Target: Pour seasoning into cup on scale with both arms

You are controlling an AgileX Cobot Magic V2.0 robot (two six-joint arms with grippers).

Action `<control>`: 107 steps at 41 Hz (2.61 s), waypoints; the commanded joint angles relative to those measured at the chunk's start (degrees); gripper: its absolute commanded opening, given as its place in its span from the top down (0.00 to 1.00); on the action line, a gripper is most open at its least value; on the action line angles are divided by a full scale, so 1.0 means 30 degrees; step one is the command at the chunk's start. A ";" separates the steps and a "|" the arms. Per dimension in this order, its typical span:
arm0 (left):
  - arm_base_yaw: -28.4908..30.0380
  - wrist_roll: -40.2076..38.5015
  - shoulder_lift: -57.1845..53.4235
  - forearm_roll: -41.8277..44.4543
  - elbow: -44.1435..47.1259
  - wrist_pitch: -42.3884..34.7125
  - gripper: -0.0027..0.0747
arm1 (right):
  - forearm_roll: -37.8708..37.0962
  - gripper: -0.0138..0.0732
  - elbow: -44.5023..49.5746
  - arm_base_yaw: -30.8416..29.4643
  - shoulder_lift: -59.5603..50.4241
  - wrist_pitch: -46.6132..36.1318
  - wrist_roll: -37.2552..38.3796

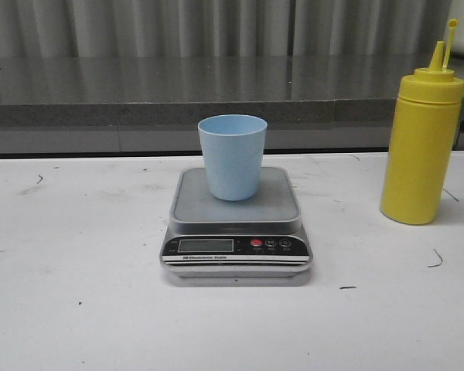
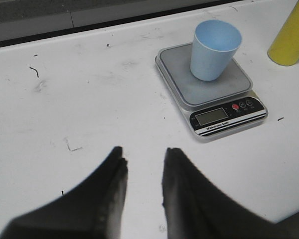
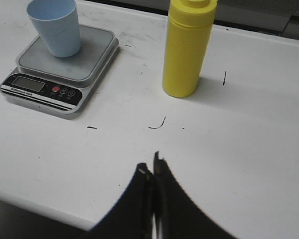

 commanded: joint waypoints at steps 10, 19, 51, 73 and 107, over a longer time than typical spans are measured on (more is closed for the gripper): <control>0.0051 -0.0151 0.0020 -0.0077 -0.0528 -0.1242 0.99 | -0.0486 0.92 -0.0480 -0.0103 0.0205 -0.1084 -0.0215; 0.0211 -0.0151 -0.0704 -0.0128 0.0267 -0.1864 0.99 | -0.0486 0.92 -0.0480 -0.0103 0.0205 -0.1061 -0.0215; 0.8059 -0.0151 -1.2257 -0.0449 1.4245 -1.5583 0.99 | -0.0486 0.92 -0.0480 -0.0086 0.0205 -0.1063 -0.0215; 0.7977 -0.0151 -1.2291 -0.0449 1.4289 -1.5531 0.99 | -0.0486 0.92 -0.0480 -0.0085 0.0205 -0.1042 -0.0215; 0.7977 -0.0151 -1.2257 -0.0449 1.4289 -1.5531 0.99 | 0.0615 0.91 0.1466 -0.2872 -0.1296 -0.2959 -0.0294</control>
